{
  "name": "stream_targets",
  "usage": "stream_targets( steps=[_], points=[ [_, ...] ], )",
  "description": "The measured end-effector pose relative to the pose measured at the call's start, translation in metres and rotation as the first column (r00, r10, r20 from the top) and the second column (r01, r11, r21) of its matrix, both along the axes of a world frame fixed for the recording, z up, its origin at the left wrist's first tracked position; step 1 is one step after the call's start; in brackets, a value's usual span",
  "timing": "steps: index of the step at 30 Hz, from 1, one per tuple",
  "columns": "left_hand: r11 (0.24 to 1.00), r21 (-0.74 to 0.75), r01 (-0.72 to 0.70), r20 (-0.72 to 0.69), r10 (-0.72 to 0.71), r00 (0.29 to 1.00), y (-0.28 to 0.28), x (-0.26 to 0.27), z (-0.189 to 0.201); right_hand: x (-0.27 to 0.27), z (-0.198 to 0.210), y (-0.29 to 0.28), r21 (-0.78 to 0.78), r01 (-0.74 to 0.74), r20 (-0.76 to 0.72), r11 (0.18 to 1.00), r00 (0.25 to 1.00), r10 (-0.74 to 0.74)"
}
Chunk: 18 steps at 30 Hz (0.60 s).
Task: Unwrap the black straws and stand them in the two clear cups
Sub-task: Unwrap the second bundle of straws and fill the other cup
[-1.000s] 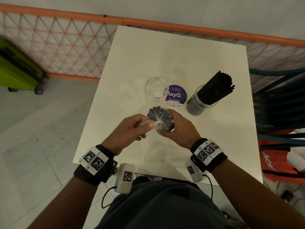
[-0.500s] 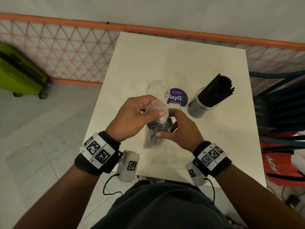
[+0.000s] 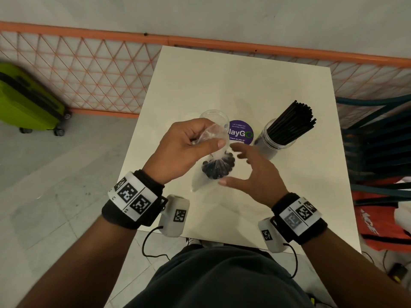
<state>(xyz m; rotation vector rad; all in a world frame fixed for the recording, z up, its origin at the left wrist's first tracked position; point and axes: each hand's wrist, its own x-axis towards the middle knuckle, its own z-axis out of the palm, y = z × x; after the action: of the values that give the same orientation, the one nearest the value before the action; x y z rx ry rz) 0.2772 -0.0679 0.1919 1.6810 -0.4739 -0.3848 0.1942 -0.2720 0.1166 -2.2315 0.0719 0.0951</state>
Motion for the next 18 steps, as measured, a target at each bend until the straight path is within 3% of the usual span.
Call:
stream_targets(
  steps=[2, 6, 12, 15, 18],
  points=[
    [1.0, -0.006, 0.001, 0.019, -0.001, 1.0, -0.001, 0.002, 0.003, 0.003, 0.002, -0.005, -0.019, 0.079, 0.071, 0.997, 0.994, -0.078],
    [0.998, -0.06, 0.004, 0.006, -0.004, 1.0, 0.003, 0.006, 0.011, 0.007, 0.01, -0.023, 0.133, 0.209, 0.125, 0.969, 0.966, -0.226],
    [0.998, -0.058, 0.023, 0.036, -0.021, 0.999, 0.001, 0.011, 0.012, 0.001, 0.018, -0.005, 0.147, 0.057, 0.114, 0.988, 0.991, -0.074],
    [0.995, -0.085, 0.047, 0.024, -0.045, 0.999, -0.003, 0.01, 0.011, 0.006, 0.02, 0.01, 0.162, -0.045, 0.007, 0.986, 0.999, 0.044],
    [0.993, -0.075, 0.087, 0.009, -0.087, 0.996, -0.011, 0.003, 0.012, 0.017, 0.009, 0.031, -0.112, -0.158, -0.069, 0.981, 0.986, 0.151]
  ],
)
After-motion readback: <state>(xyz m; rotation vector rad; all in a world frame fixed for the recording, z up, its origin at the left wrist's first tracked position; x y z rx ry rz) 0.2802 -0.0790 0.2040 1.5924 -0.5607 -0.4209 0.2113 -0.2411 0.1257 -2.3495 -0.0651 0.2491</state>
